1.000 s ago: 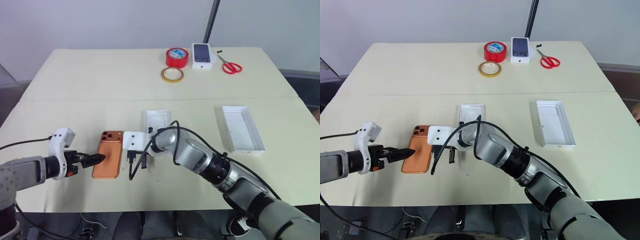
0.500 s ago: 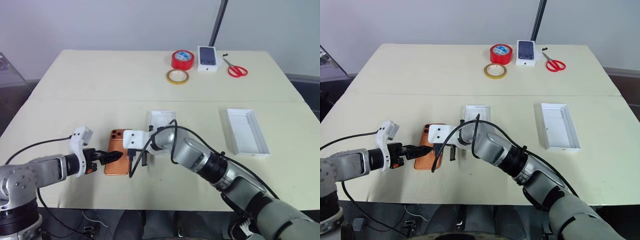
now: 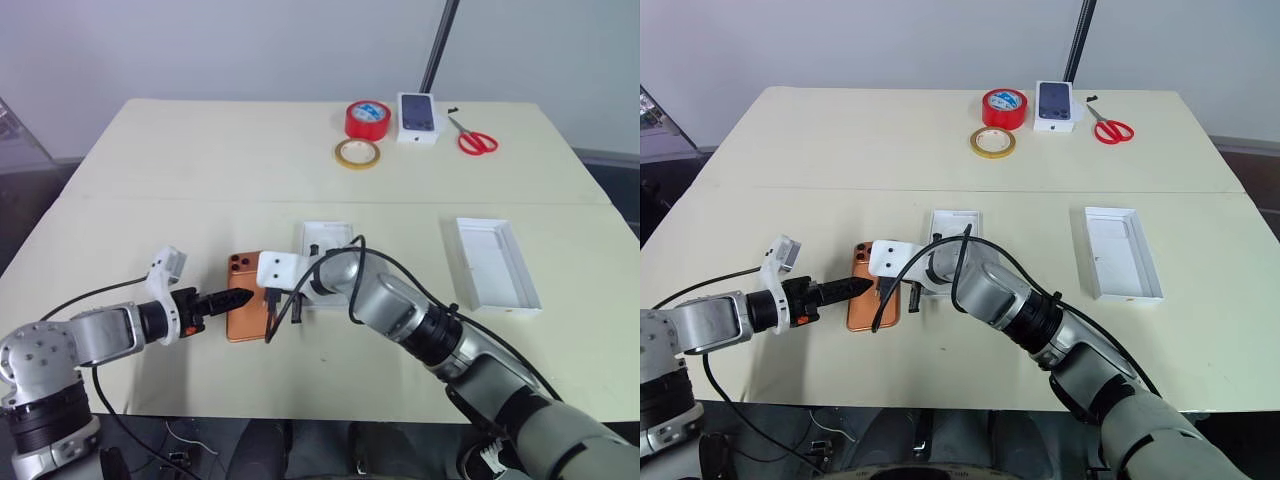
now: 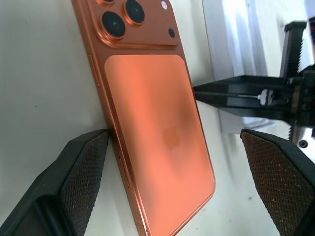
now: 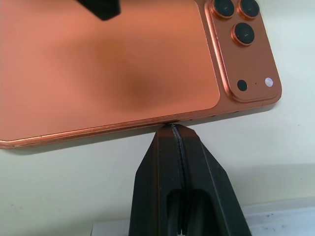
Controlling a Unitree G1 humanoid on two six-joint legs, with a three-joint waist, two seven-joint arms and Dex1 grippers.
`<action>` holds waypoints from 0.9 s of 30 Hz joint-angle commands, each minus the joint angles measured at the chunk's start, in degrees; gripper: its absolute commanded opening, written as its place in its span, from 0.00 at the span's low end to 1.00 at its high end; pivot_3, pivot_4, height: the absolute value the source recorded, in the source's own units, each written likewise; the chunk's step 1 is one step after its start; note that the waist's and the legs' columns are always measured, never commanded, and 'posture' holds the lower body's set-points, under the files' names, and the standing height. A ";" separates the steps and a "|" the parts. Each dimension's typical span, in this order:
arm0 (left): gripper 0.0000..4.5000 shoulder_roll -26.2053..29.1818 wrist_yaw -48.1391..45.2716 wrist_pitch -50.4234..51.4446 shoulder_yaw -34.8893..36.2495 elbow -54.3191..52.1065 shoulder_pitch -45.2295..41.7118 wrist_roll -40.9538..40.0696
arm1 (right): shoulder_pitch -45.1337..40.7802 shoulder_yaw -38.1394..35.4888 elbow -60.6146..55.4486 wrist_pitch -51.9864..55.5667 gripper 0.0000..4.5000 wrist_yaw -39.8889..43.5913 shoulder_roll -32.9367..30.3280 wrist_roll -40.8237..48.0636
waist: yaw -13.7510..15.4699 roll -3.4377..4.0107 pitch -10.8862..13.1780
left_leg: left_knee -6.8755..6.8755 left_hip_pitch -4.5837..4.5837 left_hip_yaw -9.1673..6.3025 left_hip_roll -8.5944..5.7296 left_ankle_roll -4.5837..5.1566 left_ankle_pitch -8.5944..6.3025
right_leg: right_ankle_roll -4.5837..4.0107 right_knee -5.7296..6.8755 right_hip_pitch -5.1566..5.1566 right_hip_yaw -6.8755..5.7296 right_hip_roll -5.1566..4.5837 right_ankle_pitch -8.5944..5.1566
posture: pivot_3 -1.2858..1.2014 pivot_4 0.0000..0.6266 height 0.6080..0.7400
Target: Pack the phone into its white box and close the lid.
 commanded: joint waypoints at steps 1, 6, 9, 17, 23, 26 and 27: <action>0.99 -1.08 2.55 0.02 -1.85 -0.84 -0.59 -5.35 | 0.85 0.71 -2.11 -0.25 0.00 0.25 1.49 0.53 | -0.31 -0.10 0.00 | -0.01 -0.01 0.00 0.01 0.00 0.00 | 0.00 0.00 -0.02 0.00 0.00 0.00 | 0.52 0.24 0.83; 0.99 -0.07 6.17 -2.47 -4.24 -2.74 1.25 -7.15 | 1.22 0.46 -2.25 0.29 0.00 0.28 1.74 0.50 | -0.55 -0.10 0.00 | -0.11 -0.02 0.02 0.03 -0.01 0.00 | 0.00 0.00 -0.09 0.02 0.03 0.00 | 0.52 0.24 0.83; 0.99 0.72 8.53 -5.31 -3.75 -1.24 2.12 -9.39 | 1.30 0.50 -2.29 0.35 0.00 0.21 1.78 0.43 | -0.50 -0.10 0.00 | -0.10 -0.02 0.02 0.03 -0.01 0.00 | 0.00 -0.01 -0.08 0.03 0.03 0.00 | 0.52 0.24 0.83; 0.99 5.31 17.23 -16.31 -3.86 2.95 6.01 -22.05 | 1.36 0.34 -2.37 0.48 0.00 0.19 1.67 0.36 | -0.54 -0.10 0.00 | -0.12 -0.02 0.02 0.05 -0.01 0.00 | -0.01 -0.03 -0.11 0.04 0.03 -0.01 | 0.52 0.24 0.83; 0.49 7.73 19.21 -21.49 -8.07 2.42 8.83 -27.15 | 1.07 0.30 -2.19 -0.10 0.00 0.03 1.58 0.10 | -0.50 -0.10 0.01 | -0.12 -0.02 0.02 0.06 -0.01 0.00 | -0.04 -0.05 -0.11 0.04 0.02 -0.02 | 0.52 0.24 0.83; 0.12 8.70 19.99 -24.41 -9.17 2.20 10.03 -29.92 | 0.81 -0.54 -2.96 -0.22 0.00 -0.19 0.99 -0.05 | -0.49 -0.11 0.02 | -0.13 -0.02 0.02 0.06 -0.01 0.00 | -0.06 -0.06 -0.10 0.04 0.02 -0.03 | 0.52 0.24 0.83; 0.02 9.09 20.26 -25.47 -9.30 2.21 10.44 -30.99 | 0.68 -1.19 -3.57 0.05 0.00 -0.21 0.74 0.09 | -0.49 -0.12 0.01 | -0.13 -0.02 0.02 0.06 -0.01 0.00 | -0.07 -0.06 -0.10 0.03 0.02 -0.04 | 0.52 0.24 0.83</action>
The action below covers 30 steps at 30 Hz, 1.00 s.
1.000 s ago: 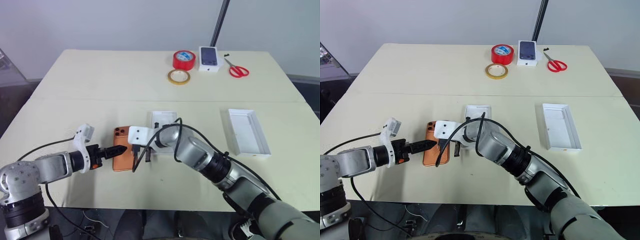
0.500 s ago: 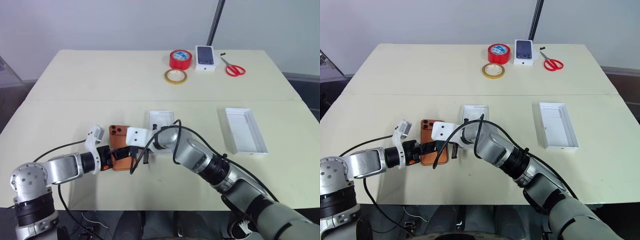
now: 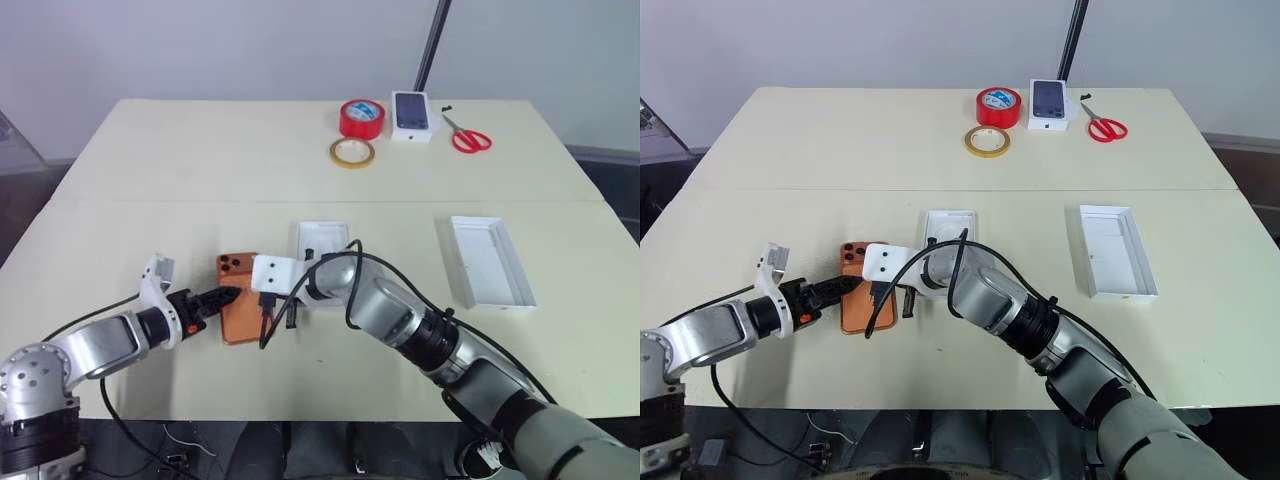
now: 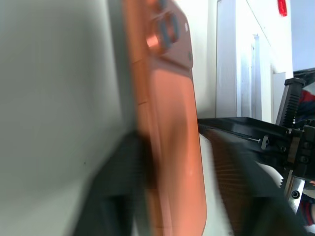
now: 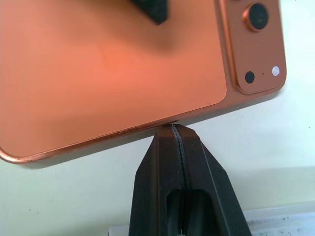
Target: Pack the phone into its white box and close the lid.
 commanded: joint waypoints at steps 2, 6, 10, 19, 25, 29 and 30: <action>0.01 2.32 1.28 -4.80 -0.64 -1.83 1.36 -5.78 | -0.55 -2.44 -4.61 0.60 0.00 0.03 -1.01 0.46 | -0.02 0.02 0.03 | -0.01 -0.01 0.00 0.00 0.00 0.00 | -0.01 -0.01 0.00 0.00 -0.01 -0.01 | 0.52 0.24 0.83; 0.01 2.82 0.92 -8.85 -0.18 -2.38 0.02 -9.48 | -0.33 -6.02 -12.19 2.80 0.00 1.13 -4.15 2.07 | 0.27 -0.03 0.08 | 0.04 -0.44 -0.01 0.00 0.00 0.01 | -0.01 0.01 -0.16 -0.01 -0.01 -0.01 | 0.52 0.24 0.83; 0.01 2.66 1.18 -11.42 -0.35 -3.20 -3.77 -9.66 | 1.81 -13.27 -20.59 4.83 0.00 1.41 -6.60 6.28 | 0.45 -0.11 0.12 | 0.11 -0.72 -0.04 -0.01 -0.01 0.02 | -0.01 0.01 -0.36 -0.07 -0.04 0.00 | 0.52 0.24 0.83; 0.01 -4.91 6.62 -14.96 -15.53 0.34 -19.30 -5.88 | 13.70 -33.47 -29.91 4.58 0.00 6.07 -20.68 19.24 | 1.25 -0.18 0.18 | 0.17 -0.66 -0.07 -0.24 0.14 0.04 | 0.04 -0.09 -0.10 -0.14 -0.19 0.00 | 0.52 0.24 0.83; 0.01 -9.57 5.92 -13.79 -20.57 6.25 -23.32 -0.53 | 18.85 -39.70 -31.26 5.37 0.00 4.47 -25.96 23.45 | -0.02 -0.17 0.21 | 0.14 -0.66 -0.06 -0.21 0.16 0.06 | 0.08 -0.04 -0.13 -0.12 -0.09 -0.03 | 0.52 0.24 0.83; 0.01 -10.97 4.85 -11.95 -21.61 8.55 -24.57 1.21 | 20.70 -41.84 -31.60 5.73 0.00 2.67 -27.29 25.55 | 0.42 -0.16 0.23 | 0.15 -0.66 -0.07 -0.20 0.15 0.07 | 0.10 -0.01 -0.13 -0.12 -0.06 -0.04 | 0.52 0.24 0.83; 0.01 -11.31 4.58 -11.46 -21.79 8.97 -24.78 1.73 | 21.15 -42.11 -31.71 5.70 0.00 2.27 -27.64 25.90 | 0.49 -0.16 0.23 | 0.17 -0.66 -0.07 -0.20 0.15 0.07 | 0.11 -0.01 -0.11 -0.12 -0.07 -0.04 | 0.52 0.24 0.83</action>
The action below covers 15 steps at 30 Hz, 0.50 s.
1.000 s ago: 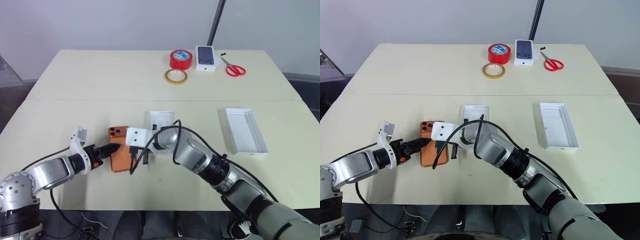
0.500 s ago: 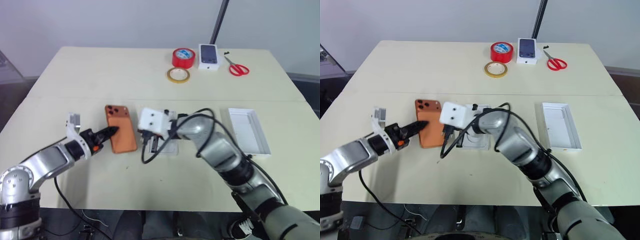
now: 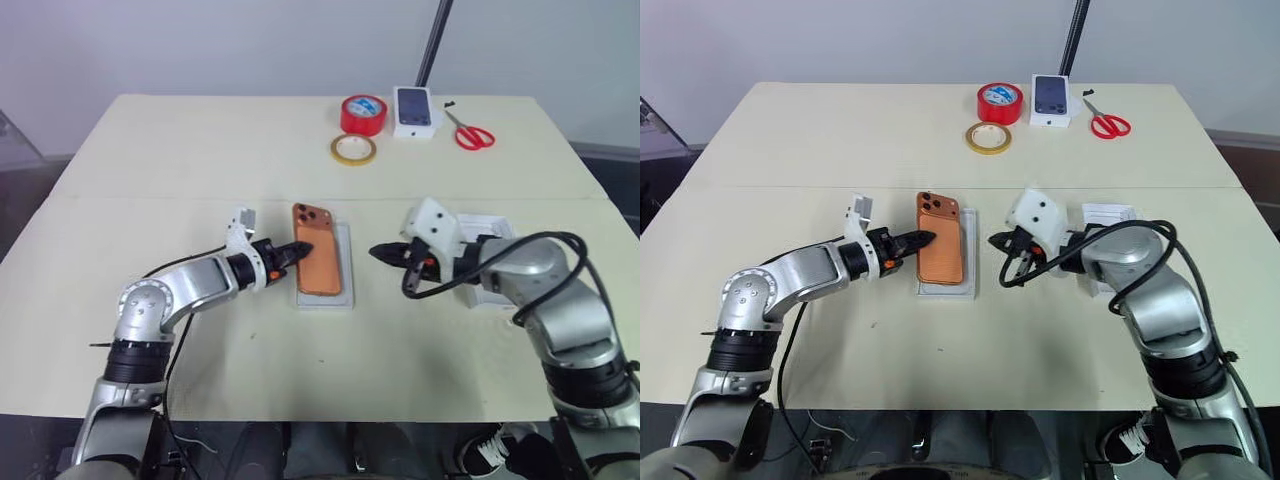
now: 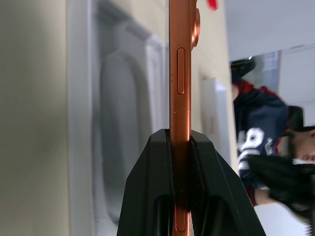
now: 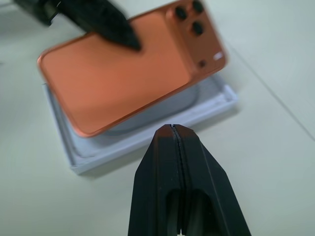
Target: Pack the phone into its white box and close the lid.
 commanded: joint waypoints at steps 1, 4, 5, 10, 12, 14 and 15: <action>0.01 -0.93 -1.94 1.36 0.27 -0.08 -1.74 0.80 | 0.89 -2.36 -2.65 -0.12 0.00 -1.41 -1.28 2.09 | 0.08 0.00 0.00 | 0.01 0.00 0.00 -0.02 0.00 0.00 | 0.01 -0.01 0.01 0.00 -0.03 0.00 | 0.52 0.24 0.83; 0.01 -2.24 -2.32 2.47 -0.07 1.29 -2.28 1.63 | 1.55 -2.48 -2.92 -0.16 0.00 -2.35 -1.80 3.04 | 0.19 -0.01 0.00 | 0.03 0.00 0.00 -0.03 0.00 0.01 | 0.02 -0.01 0.03 0.00 -0.04 -0.01 | 0.52 0.24 0.83; 0.01 -2.65 -2.33 2.82 -0.09 1.77 -2.43 2.03 | 1.71 -2.31 -2.96 -0.26 0.00 -2.64 -1.95 3.26 | 0.20 -0.01 0.01 | 0.03 0.00 0.00 -0.04 0.00 0.01 | 0.02 -0.01 0.03 -0.01 -0.05 -0.01 | 0.52 0.24 0.83; 0.21 -3.61 -3.31 4.24 0.69 2.65 -3.07 4.61 | 1.84 -1.23 -2.77 -0.85 0.00 -3.75 -2.87 4.27 | 0.14 -0.02 0.01 | 0.04 0.00 0.00 -0.04 0.00 0.02 | 0.03 0.00 0.03 -0.01 -0.05 -0.01 | 0.52 0.24 0.83; 0.37 -3.58 -3.95 4.64 1.16 2.40 -3.25 5.24 | 1.85 -0.45 -2.70 -1.02 0.00 -3.99 -3.19 4.44 | 0.08 -0.02 0.01 | 0.04 0.00 0.00 -0.04 -0.17 0.12 | 0.03 0.00 0.03 -0.01 -0.05 -0.02 | 0.52 0.24 0.83; 0.60 -3.03 -4.27 5.42 1.42 1.57 -3.34 5.43 | 1.82 0.04 -2.63 -1.07 0.00 -4.13 -3.43 4.65 | 0.10 -0.02 0.01 | 0.03 0.00 0.00 -0.04 -0.19 0.14 | 0.04 0.00 0.03 -0.01 -0.05 -0.02 | 0.52 0.24 0.83; 0.70 -2.27 -4.56 5.99 1.66 0.77 -3.31 5.32 | 1.83 0.32 -2.55 -1.05 0.00 -4.26 -3.62 4.54 | 0.11 -0.02 0.01 | 0.04 0.00 0.00 -0.04 -0.19 0.13 | 0.04 0.00 0.03 -0.01 -0.05 -0.02 | 0.52 0.24 0.83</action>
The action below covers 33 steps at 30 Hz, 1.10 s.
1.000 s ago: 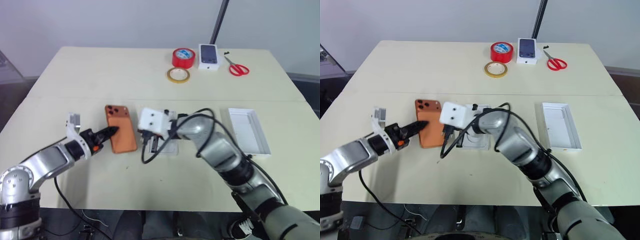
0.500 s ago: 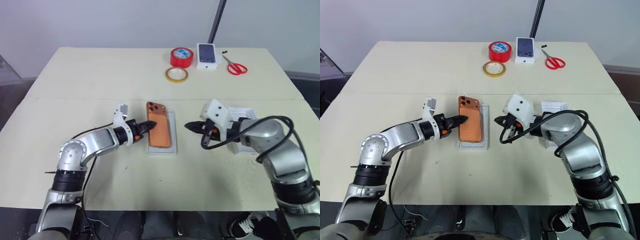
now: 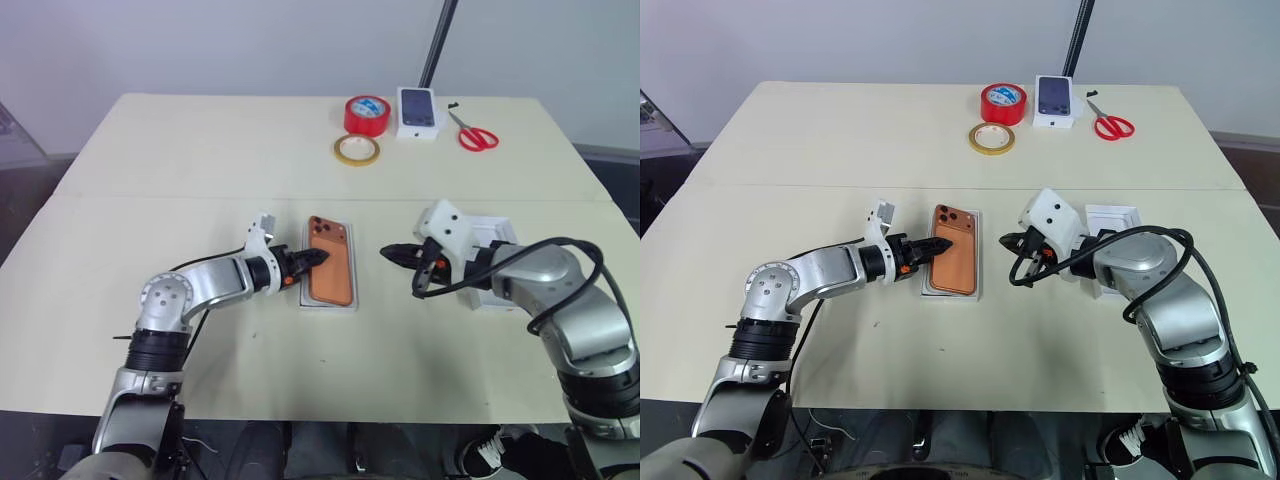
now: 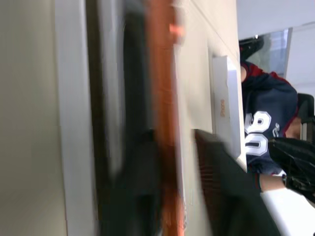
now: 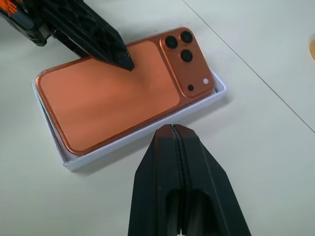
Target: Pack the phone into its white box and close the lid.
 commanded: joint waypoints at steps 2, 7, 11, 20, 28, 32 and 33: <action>0.92 3.34 -2.45 2.46 2.72 -4.54 -1.29 -1.00 | -0.27 0.83 -1.97 -1.10 0.00 -0.75 -1.49 0.44 | -0.05 0.00 0.00 | 0.00 0.00 0.00 0.00 0.00 0.00 | 0.00 0.00 0.01 0.00 0.00 0.00 | 0.52 0.24 0.83; 0.99 11.87 -6.45 3.67 6.79 -9.28 -1.03 -1.49 | -1.28 3.11 -0.29 -1.64 0.00 -2.26 -2.91 -1.67 | -0.20 0.01 0.01 | -0.04 0.02 0.00 0.02 0.00 0.00 | 0.00 0.03 -0.03 0.01 0.03 0.00 | 0.52 0.24 0.83; 0.88 18.75 -13.18 1.60 5.82 -12.86 -0.33 12.18 | -5.19 7.39 4.18 1.74 0.00 -6.97 -0.31 -4.94 | -0.14 0.01 0.02 | -0.04 0.03 0.01 0.00 0.00 0.00 | 0.00 0.02 -0.01 0.01 0.00 0.00 | 0.52 0.24 0.83; 0.03 21.74 -27.64 -5.89 -14.38 -17.47 1.44 47.57 | -10.47 18.09 11.17 3.05 0.00 -13.55 5.75 -11.73 | 0.04 -0.03 0.11 | -0.09 -0.02 0.03 -0.07 -0.02 0.03 | -0.01 -0.04 -0.03 0.01 -0.05 -0.01 | 0.52 0.24 0.83; 0.03 13.09 -35.59 -4.73 -18.87 -16.62 -1.49 55.36 | -11.42 23.32 12.48 2.57 0.00 -13.79 8.27 -14.65 | -0.07 -0.02 0.11 | -0.06 -0.02 0.02 -0.06 0.19 -0.08 | 0.00 -0.01 -0.03 -0.01 -0.05 -0.01 | 0.52 0.24 0.83; 0.03 8.58 -39.10 -3.73 -20.87 -16.19 -3.99 57.84 | -10.34 22.59 9.75 3.38 0.00 -12.16 6.51 -14.39 | 0.13 -0.02 0.11 | -0.05 -0.01 0.00 -0.06 0.22 -0.07 | 0.00 0.02 -0.01 -0.03 -0.05 -0.01 | 0.52 0.24 0.83; 0.03 7.04 -39.77 -3.27 -21.15 -15.84 -4.80 58.19 | -9.83 22.08 8.67 3.82 0.00 -11.61 5.50 -14.17 | 0.15 -0.02 0.11 | -0.05 -0.01 0.00 -0.08 0.24 -0.07 | 0.00 0.02 0.00 -0.04 -0.06 -0.01 | 0.52 0.24 0.83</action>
